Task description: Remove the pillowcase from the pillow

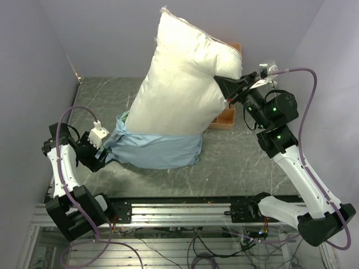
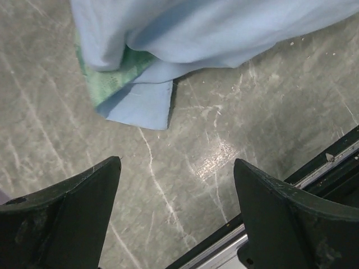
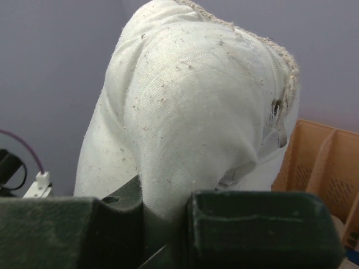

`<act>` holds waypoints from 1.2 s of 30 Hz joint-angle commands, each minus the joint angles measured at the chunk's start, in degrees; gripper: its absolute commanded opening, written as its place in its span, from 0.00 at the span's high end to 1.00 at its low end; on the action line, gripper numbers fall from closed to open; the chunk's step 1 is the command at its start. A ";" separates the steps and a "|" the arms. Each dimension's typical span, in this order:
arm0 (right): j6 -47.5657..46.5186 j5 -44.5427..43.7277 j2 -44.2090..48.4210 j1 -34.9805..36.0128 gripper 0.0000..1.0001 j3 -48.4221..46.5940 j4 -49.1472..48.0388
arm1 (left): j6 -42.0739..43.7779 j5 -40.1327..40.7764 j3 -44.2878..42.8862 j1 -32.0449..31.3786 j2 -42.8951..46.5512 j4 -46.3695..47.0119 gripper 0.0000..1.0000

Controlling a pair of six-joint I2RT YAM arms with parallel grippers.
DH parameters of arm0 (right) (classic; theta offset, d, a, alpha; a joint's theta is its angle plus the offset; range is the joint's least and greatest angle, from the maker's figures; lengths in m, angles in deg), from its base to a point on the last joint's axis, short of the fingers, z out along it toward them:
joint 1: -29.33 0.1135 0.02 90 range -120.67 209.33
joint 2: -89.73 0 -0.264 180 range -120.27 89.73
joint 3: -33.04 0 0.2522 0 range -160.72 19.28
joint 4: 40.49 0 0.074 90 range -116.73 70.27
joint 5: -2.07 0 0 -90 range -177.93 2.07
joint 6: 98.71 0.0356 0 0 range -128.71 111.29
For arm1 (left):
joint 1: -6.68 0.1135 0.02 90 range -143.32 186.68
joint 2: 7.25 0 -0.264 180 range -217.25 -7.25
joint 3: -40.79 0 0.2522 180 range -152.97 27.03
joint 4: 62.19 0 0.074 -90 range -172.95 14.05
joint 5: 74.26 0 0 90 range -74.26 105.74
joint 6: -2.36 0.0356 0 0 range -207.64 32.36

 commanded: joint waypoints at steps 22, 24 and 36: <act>-3.55 0.44 2.54 -0.51 1.00 2.26 -2.37 | -14.45 4.68 6.28 -12.45 -19.08 41.72 0.00; -2.69 1.06 2.42 -0.49 1.00 1.67 -2.96 | -13.77 5.60 3.52 -12.45 -23.70 37.96 0.01; -0.10 -0.15 1.73 -0.51 1.00 -3.05 -4.41 | -11.72 11.57 5.57 -15.24 -26.03 36.50 0.75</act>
